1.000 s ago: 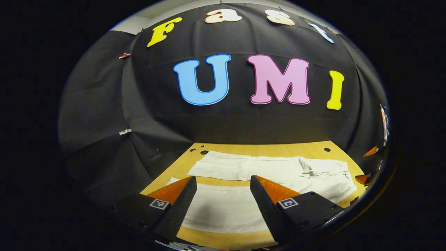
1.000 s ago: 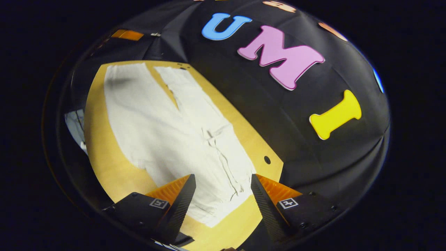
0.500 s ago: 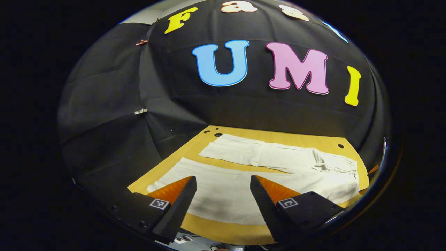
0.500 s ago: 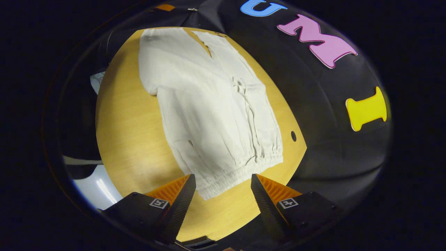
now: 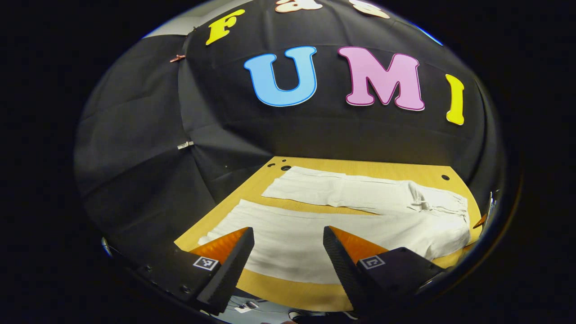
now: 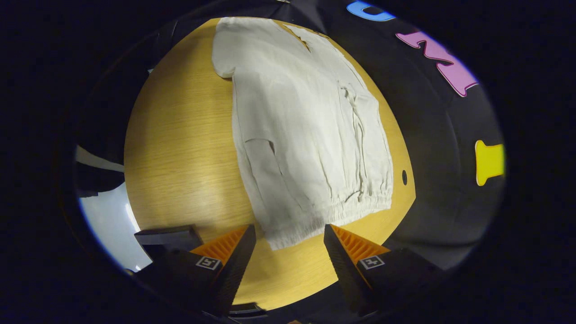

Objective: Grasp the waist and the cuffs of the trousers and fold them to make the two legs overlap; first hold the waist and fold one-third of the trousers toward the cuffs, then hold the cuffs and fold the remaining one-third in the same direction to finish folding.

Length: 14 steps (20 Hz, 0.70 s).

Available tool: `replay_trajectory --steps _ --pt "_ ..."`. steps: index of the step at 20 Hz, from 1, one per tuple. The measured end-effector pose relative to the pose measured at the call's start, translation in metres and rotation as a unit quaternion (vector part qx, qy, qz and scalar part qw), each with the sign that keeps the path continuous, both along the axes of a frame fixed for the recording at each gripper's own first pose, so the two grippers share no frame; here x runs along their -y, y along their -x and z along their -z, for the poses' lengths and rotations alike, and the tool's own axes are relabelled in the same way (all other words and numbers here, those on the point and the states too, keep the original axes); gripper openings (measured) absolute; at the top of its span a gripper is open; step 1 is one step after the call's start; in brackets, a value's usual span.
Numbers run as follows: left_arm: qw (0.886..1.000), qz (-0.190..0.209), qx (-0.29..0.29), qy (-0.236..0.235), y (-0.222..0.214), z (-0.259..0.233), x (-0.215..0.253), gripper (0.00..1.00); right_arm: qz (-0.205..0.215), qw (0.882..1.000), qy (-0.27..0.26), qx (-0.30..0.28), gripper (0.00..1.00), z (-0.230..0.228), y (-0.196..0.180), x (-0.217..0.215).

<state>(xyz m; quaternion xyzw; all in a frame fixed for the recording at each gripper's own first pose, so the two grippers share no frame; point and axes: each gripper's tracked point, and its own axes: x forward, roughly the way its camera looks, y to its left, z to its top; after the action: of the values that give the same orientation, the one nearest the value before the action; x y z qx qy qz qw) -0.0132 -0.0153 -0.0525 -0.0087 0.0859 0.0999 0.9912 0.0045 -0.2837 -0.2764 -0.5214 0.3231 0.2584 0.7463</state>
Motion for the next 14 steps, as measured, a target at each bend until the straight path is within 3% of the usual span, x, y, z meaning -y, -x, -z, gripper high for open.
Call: replay_trajectory --steps 9,12,14 --pt "1.000 0.002 -0.025 0.015 -0.002 0.021 -0.004 0.98 0.025 0.999 0.023 -0.011 0.93 0.005 -0.012 -0.007" --pt "0.999 -0.005 -0.032 0.033 -0.003 0.026 -0.011 0.98 0.043 0.997 0.024 -0.060 0.80 0.013 -0.007 -0.010" --pt "0.999 -0.008 -0.035 0.034 -0.002 0.029 -0.017 0.98 0.054 0.994 0.024 -0.091 0.58 0.018 -0.005 -0.011"
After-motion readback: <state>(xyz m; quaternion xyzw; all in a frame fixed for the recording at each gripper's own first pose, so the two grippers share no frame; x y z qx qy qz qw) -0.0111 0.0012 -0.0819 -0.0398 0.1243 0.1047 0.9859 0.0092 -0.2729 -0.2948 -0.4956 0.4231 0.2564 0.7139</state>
